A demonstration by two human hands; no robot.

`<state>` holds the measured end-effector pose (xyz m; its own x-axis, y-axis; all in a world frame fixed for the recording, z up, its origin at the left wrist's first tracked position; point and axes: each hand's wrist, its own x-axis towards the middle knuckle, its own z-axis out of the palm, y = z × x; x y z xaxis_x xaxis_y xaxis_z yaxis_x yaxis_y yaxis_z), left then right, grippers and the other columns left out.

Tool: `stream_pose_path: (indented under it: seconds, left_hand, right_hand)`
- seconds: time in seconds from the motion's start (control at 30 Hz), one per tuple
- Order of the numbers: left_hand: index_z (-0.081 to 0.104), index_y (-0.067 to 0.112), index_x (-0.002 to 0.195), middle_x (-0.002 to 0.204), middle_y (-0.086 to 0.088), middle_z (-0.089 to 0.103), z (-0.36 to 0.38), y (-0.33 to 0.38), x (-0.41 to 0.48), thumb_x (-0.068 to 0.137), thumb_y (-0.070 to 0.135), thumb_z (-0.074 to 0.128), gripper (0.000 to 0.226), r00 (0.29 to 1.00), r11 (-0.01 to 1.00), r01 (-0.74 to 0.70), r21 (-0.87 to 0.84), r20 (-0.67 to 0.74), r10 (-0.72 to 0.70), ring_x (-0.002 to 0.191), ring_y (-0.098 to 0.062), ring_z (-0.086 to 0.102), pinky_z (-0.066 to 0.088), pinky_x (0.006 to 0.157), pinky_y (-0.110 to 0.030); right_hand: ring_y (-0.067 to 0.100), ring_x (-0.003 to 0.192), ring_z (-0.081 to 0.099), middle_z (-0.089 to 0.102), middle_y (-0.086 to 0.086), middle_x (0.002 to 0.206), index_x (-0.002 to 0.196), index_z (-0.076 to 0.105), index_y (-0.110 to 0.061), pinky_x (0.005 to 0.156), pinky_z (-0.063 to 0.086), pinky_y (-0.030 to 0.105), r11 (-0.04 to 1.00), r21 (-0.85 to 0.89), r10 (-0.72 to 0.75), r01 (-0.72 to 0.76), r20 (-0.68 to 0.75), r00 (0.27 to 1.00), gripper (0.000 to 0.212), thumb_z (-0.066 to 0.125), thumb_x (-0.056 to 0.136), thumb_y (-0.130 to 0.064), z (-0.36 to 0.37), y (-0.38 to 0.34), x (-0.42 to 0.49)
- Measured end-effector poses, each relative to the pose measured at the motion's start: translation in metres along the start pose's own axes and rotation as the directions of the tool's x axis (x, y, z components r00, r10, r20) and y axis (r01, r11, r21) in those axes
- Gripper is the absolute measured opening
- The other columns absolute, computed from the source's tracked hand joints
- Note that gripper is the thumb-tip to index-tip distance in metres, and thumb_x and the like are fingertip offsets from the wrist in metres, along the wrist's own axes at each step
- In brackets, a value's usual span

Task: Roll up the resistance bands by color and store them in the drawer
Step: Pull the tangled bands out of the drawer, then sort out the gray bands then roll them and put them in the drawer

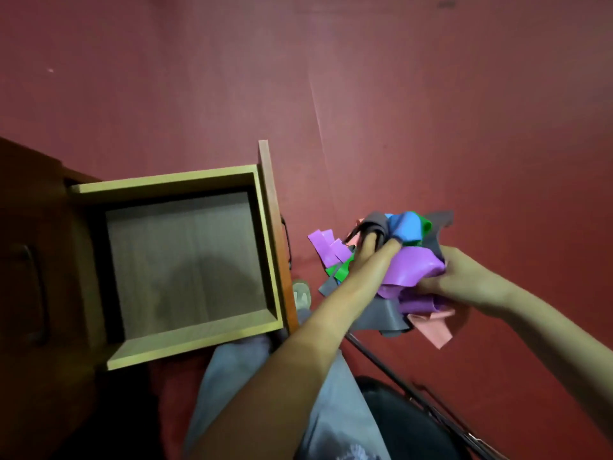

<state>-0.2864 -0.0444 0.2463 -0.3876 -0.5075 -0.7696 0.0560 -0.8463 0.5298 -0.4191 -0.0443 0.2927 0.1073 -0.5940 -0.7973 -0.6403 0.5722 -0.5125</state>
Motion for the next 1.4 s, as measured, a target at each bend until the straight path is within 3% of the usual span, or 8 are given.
stream_pose_path:
  seconds: [0.17,0.23,0.3,0.4,0.5,0.63,1.23,1.4]
  left_hand:
    - [0.014,0.016,0.145,0.155,-0.008,0.011,-0.008,-0.004,0.028,0.084,0.047,0.051,0.077,0.995,0.837,0.095,0.539,-0.079,-0.062,0.144,-0.024,0.005,0.008,0.117,-0.036]
    - [0.021,0.007,0.142,0.152,-0.016,0.02,-0.018,0.002,0.042,0.088,0.039,0.048,0.068,0.991,0.637,0.136,0.758,-0.112,-0.078,0.142,-0.029,0.011,0.011,0.114,-0.034]
    - [0.035,0.004,0.132,0.142,-0.02,0.037,-0.021,0.005,0.042,0.089,0.029,0.048,0.051,0.991,0.575,0.136,0.807,-0.117,-0.071,0.135,-0.032,0.029,0.022,0.108,-0.033]
    - [0.054,0.013,0.096,0.107,-0.014,0.058,-0.028,0.0,0.042,0.088,0.016,0.048,0.011,0.987,0.61,0.158,0.776,-0.11,-0.116,0.109,-0.026,0.049,0.04,0.084,-0.027]
    - [0.039,0.018,0.062,0.077,-0.007,0.048,-0.025,-0.023,0.039,0.086,0.009,0.05,0.028,0.985,0.662,0.168,0.731,-0.101,-0.14,0.084,-0.017,0.041,0.029,0.053,-0.018]
    - [0.056,0.004,0.106,0.087,-0.006,0.053,-0.011,-0.039,0.03,0.087,0.006,0.052,0.019,0.988,0.814,0.144,0.562,-0.123,-0.089,0.074,-0.007,0.051,0.034,0.053,-0.015]
    - [0.047,0.022,0.071,0.068,0.0,0.05,0.033,-0.077,0.123,0.087,0.0,0.044,0.027,0.912,0.963,0.094,0.253,-0.41,0.019,0.058,-0.01,0.042,0.033,0.044,-0.015]
    - [0.05,0.016,0.084,0.069,0.001,0.051,0.047,-0.129,0.171,0.088,0.0,0.042,0.018,0.9,0.956,0.091,0.278,-0.433,0.04,0.06,-0.01,0.045,0.031,0.036,-0.003]
  right_hand:
    - [-0.006,0.081,0.06,0.058,0.003,0.101,0.117,0.045,-0.013,0.071,0.05,0.015,0.976,-0.154,0.141,-0.156,-0.106,0.984,0.079,0.083,0.047,-0.02,-0.042,0.036,0.007]
    - [0.017,0.113,0.051,0.046,0.009,0.124,0.133,0.035,-0.008,0.092,0.045,0.029,0.89,-0.337,0.264,-0.306,-0.167,0.95,0.111,0.082,0.039,-0.042,-0.055,0.05,0.011]
    - [0.024,0.127,0.038,0.034,0.012,0.138,0.14,0.023,-0.007,0.102,0.036,0.033,0.837,-0.359,0.363,-0.413,-0.201,0.91,0.103,0.082,0.059,-0.031,-0.061,0.058,0.009]
    - [0.031,0.132,0.035,0.031,0.013,0.146,0.139,0.029,-0.016,0.109,0.03,0.045,0.84,-0.307,0.358,-0.448,-0.308,0.882,0.081,0.071,0.073,-0.033,-0.056,0.056,0.009]
    - [0.031,0.123,0.045,0.045,0.012,0.137,0.129,0.043,-0.019,0.104,0.036,0.045,0.882,-0.177,0.35,-0.436,-0.372,0.86,0.056,0.064,0.079,-0.03,-0.044,0.063,0.005]
    - [0.03,0.111,0.053,0.055,0.015,0.125,0.123,0.05,-0.011,0.096,0.043,0.037,0.912,-0.089,0.355,-0.4,-0.318,0.879,0.042,0.059,0.083,-0.023,-0.026,0.072,0.001]
    - [0.021,0.08,0.049,0.063,0.023,0.102,0.101,0.059,0.002,0.074,0.04,0.03,0.972,-0.127,0.175,-0.196,-0.158,0.972,0.021,0.053,0.084,-0.008,-0.076,0.175,0.094]
    - [0.02,0.084,0.051,0.061,0.013,0.094,0.101,0.06,-0.003,0.081,0.043,0.032,0.97,-0.204,0.11,-0.134,-0.126,0.986,0.019,0.052,0.083,-0.007,-0.079,0.242,0.131]
